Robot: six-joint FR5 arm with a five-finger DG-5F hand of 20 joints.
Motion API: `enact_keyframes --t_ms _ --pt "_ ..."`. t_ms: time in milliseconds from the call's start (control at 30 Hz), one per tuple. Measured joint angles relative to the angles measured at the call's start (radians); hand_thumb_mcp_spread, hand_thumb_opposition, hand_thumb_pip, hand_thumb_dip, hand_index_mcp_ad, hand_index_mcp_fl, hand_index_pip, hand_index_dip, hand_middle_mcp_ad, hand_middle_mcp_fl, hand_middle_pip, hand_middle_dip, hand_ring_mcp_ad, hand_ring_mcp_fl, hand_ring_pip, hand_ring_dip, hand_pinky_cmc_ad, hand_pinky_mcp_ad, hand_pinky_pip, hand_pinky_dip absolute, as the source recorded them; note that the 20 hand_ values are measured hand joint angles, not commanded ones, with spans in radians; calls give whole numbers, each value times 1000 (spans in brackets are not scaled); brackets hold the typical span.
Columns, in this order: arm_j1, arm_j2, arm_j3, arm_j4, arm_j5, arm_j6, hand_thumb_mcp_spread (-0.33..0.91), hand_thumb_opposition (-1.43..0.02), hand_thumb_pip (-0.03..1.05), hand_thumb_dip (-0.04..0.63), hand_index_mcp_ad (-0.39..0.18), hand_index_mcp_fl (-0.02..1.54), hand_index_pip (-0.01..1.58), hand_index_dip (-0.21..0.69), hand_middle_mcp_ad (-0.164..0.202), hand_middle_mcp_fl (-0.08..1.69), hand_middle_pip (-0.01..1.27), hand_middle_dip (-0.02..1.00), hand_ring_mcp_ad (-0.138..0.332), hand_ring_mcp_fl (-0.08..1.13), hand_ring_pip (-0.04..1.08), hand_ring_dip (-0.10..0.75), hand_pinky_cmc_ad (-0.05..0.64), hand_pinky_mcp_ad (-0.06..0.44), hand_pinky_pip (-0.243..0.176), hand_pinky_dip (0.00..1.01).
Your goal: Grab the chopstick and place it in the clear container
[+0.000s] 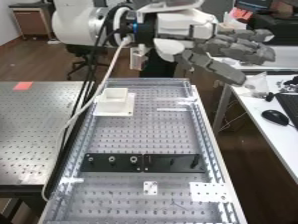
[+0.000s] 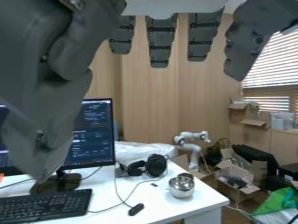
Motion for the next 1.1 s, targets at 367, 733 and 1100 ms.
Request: enact_keyframes --t_ms 367,733,1100 --pt "-6 -17 25 -18 -23 -4 66 -944 632 17 -140 42 66 -164 58 73 108 26 175 17 79 -19 572 361 -188 150" --pt "-3 -16 24 -29 -41 -5 66 -944 634 17 -155 42 70 -173 49 73 108 26 171 14 77 -19 572 361 -188 150" --pt "-4 -12 21 -25 -36 -9 63 -942 634 17 -141 42 70 -175 56 73 108 30 169 14 77 -23 557 363 -187 145"
